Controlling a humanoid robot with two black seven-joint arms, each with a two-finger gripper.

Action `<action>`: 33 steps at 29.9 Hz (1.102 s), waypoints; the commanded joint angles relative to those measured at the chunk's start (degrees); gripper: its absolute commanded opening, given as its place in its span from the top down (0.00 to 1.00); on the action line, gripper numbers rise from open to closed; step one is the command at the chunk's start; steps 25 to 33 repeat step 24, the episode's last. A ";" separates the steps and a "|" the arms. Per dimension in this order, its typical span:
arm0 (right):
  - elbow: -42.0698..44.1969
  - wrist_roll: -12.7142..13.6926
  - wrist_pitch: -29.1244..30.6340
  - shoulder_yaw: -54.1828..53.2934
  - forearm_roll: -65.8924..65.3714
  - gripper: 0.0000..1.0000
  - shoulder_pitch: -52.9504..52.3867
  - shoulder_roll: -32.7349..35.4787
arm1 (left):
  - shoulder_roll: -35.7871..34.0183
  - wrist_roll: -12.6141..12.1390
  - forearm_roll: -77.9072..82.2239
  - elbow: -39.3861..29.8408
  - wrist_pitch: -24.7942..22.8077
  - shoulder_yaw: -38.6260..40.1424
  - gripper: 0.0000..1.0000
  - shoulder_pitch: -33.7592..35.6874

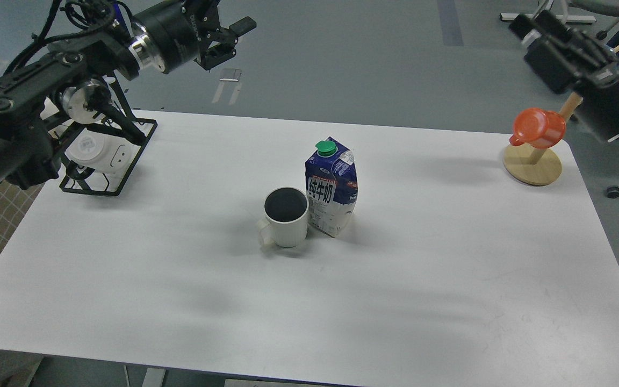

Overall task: Place cup and milk with both arms
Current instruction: 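Open the right gripper and withdraw it from the carton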

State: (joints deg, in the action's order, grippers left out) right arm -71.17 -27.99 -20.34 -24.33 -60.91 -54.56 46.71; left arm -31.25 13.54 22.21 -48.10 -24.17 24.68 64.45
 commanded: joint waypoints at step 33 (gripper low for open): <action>44.63 -0.01 33.26 -16.01 39.20 0.00 -4.94 -43.28 | 19.91 7.38 -4.36 20.59 -3.83 12.15 0.02 -8.90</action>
